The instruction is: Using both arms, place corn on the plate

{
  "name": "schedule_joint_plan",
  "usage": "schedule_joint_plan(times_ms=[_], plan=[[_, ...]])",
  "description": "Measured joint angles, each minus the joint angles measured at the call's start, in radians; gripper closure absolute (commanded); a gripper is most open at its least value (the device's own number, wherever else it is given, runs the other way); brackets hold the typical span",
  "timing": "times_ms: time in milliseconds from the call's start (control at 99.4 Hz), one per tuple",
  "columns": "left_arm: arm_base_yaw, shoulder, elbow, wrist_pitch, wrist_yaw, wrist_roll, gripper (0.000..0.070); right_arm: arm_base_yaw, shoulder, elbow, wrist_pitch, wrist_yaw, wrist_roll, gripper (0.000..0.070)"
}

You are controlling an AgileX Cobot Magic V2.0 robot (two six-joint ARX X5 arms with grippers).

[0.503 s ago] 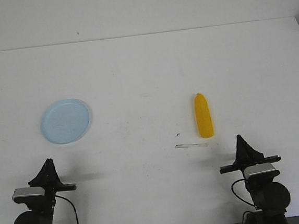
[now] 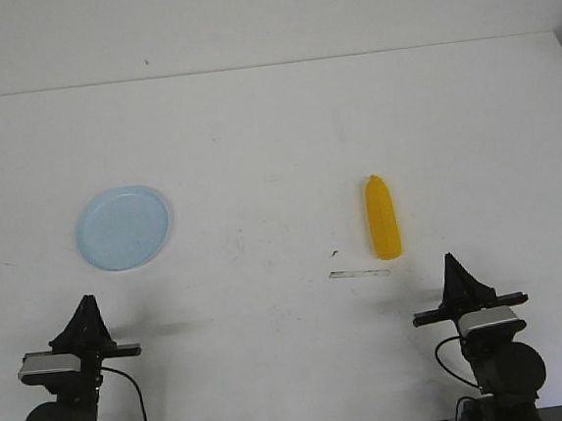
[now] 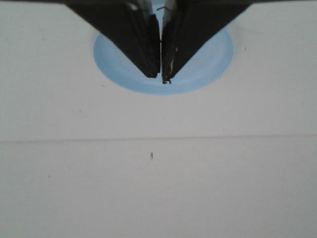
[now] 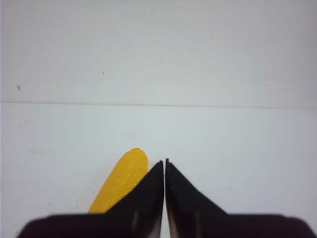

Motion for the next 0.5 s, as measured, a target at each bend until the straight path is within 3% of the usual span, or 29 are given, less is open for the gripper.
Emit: schedule_joint_plan(times_ms=[91,312,503], plan=[[0.0,0.0,0.003,0.049,0.0,-0.016,0.0699,0.0,0.0,0.0,0.0,0.0,0.0,0.0697],[0.0,0.018,0.141,-0.144,0.0,-0.084,0.0699,0.0,0.0,0.0,0.0,0.0,0.0,0.0697],[0.0,0.091,0.298,-0.209,0.0,-0.101,0.0699,0.0,0.0,0.0,0.0,0.0,0.0,0.0697]])
